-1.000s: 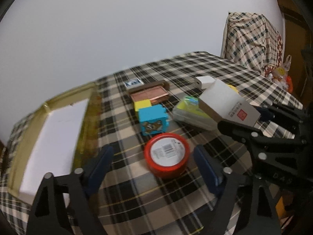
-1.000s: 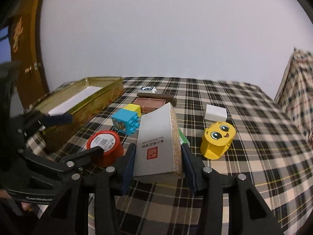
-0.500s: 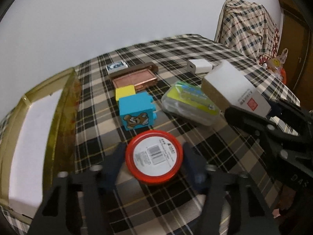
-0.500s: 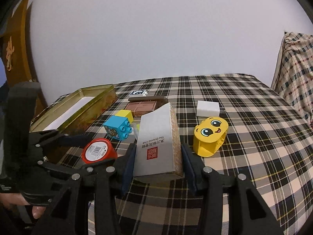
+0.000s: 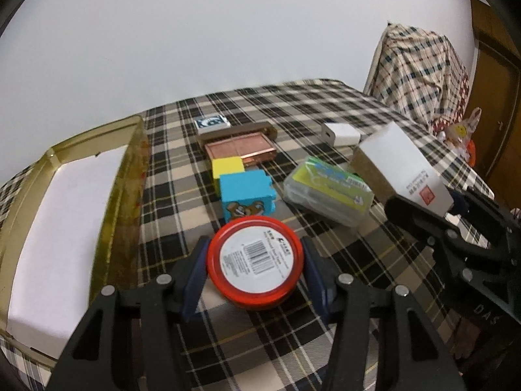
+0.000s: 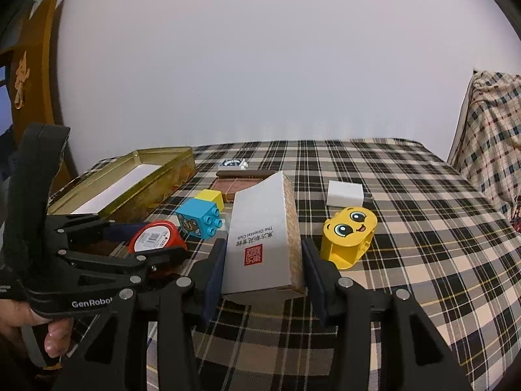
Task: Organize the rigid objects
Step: 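Grasp the red tape roll with the left gripper, then carry the red tape with the left gripper while the right carries the white box to the tray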
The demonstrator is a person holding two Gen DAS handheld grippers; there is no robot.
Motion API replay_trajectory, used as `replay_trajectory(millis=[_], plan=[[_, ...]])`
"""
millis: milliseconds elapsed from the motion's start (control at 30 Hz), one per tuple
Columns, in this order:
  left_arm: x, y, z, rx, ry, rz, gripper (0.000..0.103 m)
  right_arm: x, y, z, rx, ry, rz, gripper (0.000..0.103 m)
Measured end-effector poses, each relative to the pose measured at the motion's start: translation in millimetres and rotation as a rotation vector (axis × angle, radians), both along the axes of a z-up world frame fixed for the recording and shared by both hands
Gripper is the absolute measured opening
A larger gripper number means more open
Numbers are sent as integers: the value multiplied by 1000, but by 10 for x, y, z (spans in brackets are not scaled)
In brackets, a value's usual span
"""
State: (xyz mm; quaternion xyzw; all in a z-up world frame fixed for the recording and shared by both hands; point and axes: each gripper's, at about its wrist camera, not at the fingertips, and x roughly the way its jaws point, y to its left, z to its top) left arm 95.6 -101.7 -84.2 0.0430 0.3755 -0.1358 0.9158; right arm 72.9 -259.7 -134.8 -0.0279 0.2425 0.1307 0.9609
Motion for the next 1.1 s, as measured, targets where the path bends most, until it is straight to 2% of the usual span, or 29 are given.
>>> replay_trajectory(millis=[500,1100], plan=[[-109,160,124,-38,-108,83,54,-175,10,58,-9,-108,12,48],[-283,270,236,-60,-229,154,54,-278,-3,82,3,-180,8,48]])
